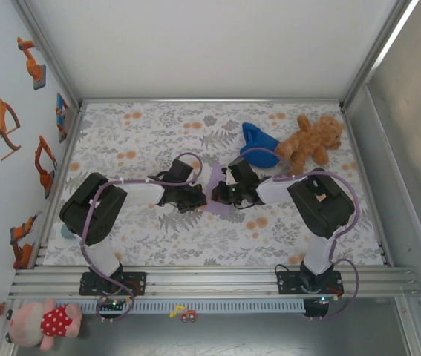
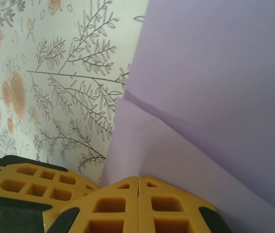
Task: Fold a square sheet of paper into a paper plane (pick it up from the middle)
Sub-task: Fold the triangle a second time at the center of the table.
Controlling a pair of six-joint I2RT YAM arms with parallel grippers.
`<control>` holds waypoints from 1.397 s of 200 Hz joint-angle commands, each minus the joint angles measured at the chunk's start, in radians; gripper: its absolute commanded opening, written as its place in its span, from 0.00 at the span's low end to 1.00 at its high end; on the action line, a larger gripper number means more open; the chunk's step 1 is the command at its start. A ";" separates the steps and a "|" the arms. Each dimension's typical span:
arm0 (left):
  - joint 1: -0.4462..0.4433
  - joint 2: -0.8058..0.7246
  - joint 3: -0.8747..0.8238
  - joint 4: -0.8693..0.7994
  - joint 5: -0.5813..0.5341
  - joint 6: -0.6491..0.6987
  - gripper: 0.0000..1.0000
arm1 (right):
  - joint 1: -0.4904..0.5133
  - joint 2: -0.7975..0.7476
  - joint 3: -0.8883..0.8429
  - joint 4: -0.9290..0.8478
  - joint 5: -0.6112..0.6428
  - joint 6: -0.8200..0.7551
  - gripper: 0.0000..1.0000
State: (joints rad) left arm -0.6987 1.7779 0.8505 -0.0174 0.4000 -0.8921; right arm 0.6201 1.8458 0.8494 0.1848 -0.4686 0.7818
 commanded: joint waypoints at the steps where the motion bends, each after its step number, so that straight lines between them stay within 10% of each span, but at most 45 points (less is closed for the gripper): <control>1: 0.004 0.045 -0.062 -0.180 -0.049 -0.022 0.00 | -0.098 0.004 -0.035 -0.046 0.061 -0.038 0.00; 126: 0.004 -0.059 0.079 -0.144 -0.007 -0.002 0.09 | -0.208 -0.258 -0.043 -0.148 0.167 -0.071 0.00; 191: 0.015 0.029 0.159 -0.021 0.020 -0.002 0.28 | -0.152 -0.352 -0.166 -0.081 0.145 0.134 0.39; 279: 0.045 0.129 0.145 0.007 -0.007 -0.107 0.29 | -0.054 -0.215 -0.192 0.112 0.114 0.361 0.36</control>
State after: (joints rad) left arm -0.6575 1.8977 1.0214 0.0002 0.4114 -0.9371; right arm 0.5503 1.5936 0.6708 0.2096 -0.3431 1.0363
